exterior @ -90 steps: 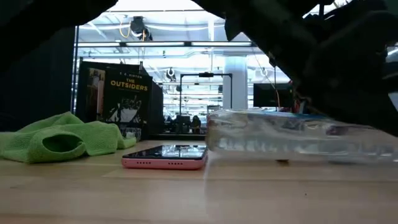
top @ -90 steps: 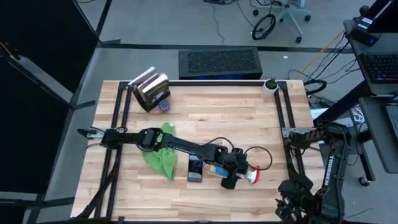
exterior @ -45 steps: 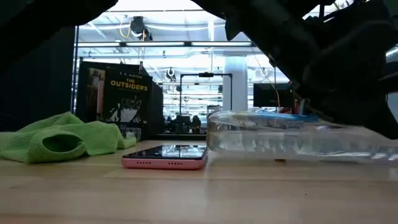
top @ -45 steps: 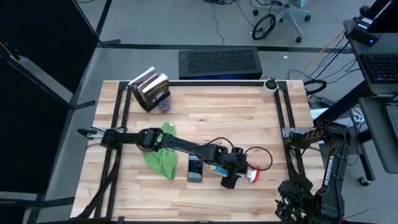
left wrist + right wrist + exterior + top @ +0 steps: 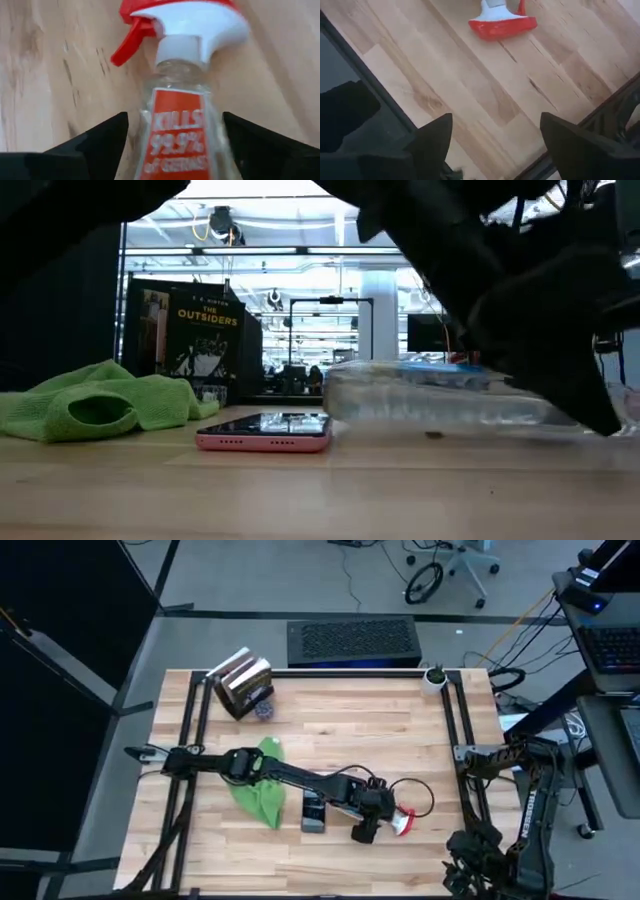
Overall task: Apply microfiber cloth
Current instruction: Adjust the red spray bottle
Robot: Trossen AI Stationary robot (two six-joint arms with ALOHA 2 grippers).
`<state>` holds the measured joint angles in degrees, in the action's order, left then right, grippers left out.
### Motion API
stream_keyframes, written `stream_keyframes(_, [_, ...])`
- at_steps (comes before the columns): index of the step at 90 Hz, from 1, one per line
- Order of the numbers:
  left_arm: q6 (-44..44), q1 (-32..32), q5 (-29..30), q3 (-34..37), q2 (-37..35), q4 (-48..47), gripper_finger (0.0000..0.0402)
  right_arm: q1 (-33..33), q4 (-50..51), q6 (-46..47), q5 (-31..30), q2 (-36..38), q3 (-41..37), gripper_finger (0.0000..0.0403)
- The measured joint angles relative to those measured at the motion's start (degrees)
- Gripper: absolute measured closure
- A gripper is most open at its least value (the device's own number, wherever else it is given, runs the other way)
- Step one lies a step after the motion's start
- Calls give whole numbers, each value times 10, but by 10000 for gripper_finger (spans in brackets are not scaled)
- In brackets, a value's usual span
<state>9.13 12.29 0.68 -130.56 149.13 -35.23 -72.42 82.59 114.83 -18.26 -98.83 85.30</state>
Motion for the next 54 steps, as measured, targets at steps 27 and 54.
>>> stream_keyframes(27, [19, 1, 29, 1, -1, 11, 265, 0, 0, 0, -1, -8, 0, 117])
stream_keyframes(54, [17, -3, 31, -40, -14, 49, 312, -22, -1, 24, -62, -10, 0, 117])
